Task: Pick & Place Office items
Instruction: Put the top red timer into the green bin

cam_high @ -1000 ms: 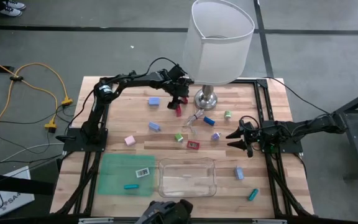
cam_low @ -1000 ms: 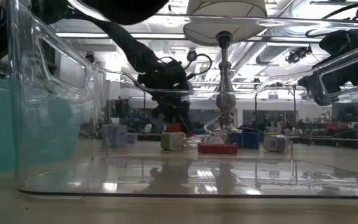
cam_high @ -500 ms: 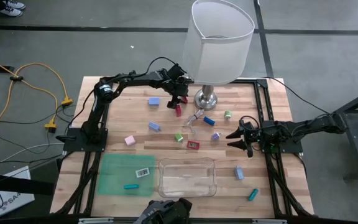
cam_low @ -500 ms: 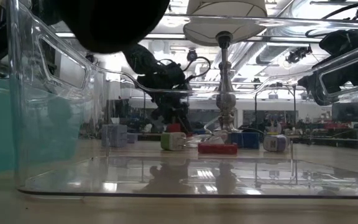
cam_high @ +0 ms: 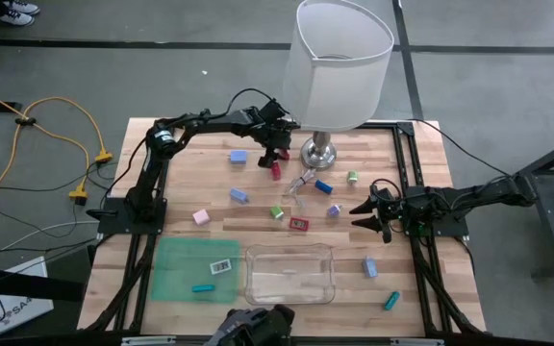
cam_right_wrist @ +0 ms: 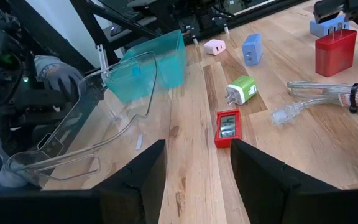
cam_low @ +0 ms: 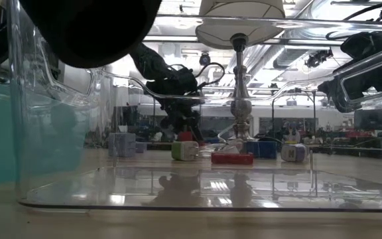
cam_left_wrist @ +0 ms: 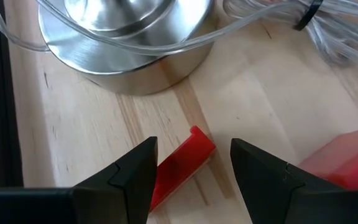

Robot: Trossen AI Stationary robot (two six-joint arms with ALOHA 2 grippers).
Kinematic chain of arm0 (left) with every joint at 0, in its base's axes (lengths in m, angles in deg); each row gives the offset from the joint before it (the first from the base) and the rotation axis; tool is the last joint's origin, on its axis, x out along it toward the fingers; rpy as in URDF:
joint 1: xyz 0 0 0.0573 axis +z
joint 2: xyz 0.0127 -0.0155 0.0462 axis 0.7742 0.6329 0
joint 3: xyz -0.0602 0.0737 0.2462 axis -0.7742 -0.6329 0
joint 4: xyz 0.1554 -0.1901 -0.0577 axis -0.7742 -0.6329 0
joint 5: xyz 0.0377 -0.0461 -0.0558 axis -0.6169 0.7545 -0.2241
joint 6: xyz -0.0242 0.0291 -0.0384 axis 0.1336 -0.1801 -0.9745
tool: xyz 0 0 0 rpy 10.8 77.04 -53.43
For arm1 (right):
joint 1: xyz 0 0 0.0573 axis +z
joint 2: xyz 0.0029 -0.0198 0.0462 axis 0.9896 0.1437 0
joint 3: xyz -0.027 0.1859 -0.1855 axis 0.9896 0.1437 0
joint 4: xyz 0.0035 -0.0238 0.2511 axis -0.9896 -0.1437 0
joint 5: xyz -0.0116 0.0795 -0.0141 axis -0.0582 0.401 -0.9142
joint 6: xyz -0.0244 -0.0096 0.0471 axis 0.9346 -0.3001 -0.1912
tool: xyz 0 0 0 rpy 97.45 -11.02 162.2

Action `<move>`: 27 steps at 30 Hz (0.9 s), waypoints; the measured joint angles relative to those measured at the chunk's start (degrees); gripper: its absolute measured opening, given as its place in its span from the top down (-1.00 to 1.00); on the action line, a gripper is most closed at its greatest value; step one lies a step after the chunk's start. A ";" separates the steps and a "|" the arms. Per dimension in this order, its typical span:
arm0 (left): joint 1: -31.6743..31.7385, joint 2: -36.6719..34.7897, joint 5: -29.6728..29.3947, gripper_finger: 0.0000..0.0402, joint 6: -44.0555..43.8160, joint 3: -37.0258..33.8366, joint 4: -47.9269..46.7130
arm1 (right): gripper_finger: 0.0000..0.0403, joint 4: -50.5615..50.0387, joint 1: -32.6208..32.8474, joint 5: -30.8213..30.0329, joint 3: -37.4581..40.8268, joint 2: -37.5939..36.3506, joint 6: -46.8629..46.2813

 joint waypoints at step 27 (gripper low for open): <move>0.33 -0.02 -3.18 0.03 0.11 -0.02 -2.26 | 0.18 0.00 0.00 0.00 0.00 0.00 0.00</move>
